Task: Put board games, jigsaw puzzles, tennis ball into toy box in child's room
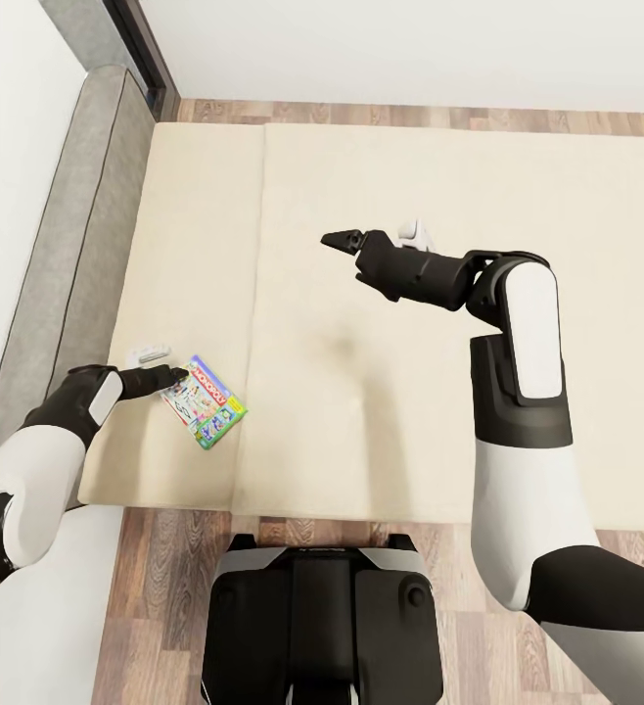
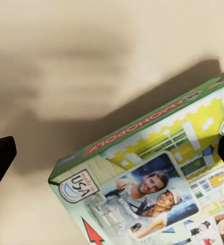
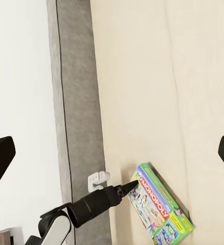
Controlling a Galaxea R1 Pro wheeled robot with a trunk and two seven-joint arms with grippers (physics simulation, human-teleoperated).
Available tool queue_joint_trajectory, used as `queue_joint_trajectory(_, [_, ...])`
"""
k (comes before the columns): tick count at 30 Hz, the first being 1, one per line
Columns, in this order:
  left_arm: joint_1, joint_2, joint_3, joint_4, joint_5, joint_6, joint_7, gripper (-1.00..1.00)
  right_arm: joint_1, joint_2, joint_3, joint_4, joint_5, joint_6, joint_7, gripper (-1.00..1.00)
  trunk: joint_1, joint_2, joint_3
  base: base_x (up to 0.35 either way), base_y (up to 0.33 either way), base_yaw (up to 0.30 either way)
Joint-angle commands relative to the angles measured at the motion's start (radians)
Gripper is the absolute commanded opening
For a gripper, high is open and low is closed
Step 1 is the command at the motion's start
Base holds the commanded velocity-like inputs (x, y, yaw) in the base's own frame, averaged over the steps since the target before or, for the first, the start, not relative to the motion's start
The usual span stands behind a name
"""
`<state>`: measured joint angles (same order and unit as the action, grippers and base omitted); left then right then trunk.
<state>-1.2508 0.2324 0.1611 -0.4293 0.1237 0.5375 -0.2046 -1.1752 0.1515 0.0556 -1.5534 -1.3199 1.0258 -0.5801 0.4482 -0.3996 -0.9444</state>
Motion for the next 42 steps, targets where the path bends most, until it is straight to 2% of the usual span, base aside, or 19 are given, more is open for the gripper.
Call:
queue_joint_trajectory(1, [0.001, -0.005, 0.009, 0.076, 0.0, 0.005, -0.003, 1.0, -0.001, 0.0, 0.0, -0.001, -0.009, 0.002, -0.01, 1.0, 0.002, 0.0, -0.001, 0.0, 0.0, 0.0])
queue_joint_trajectory(17, [0.001, -0.005, 0.009, 0.076, 0.0, -0.001, -0.01, 1.0, -0.001, 0.0, 0.0, -0.001, -0.009, 0.002, -0.01, 1.0, 0.002, 0.0, -0.001, 0.0, 0.0, 0.0])
queue_joint_trajectory(25, [0.001, -0.005, 0.009, 0.071, -0.001, -0.004, -0.058, 1.0, -0.001, 0.0, 0.0, -0.001, -0.009, 0.002, -0.01, 1.0, 0.002, 0.0, -0.001, 0.0, 0.0, 0.0])
queue_joint_trajectory(32, [0.001, -0.005, 0.008, 0.069, -0.001, -0.005, -0.068, 1.0, -0.001, 0.0, 0.0, 0.0, -0.009, 0.002, -0.01, 1.0, 0.002, 0.0, -0.001, 0.0, 0.0, 0.0])
queue_joint_trajectory(42, [0.001, -0.005, 0.008, 0.069, -0.001, -0.005, -0.07, 1.0, -0.001, 0.0, 0.0, 0.012, -0.009, 0.002, -0.01, 1.0, 0.002, 0.0, 0.011, 0.0, 0.0, 0.0])
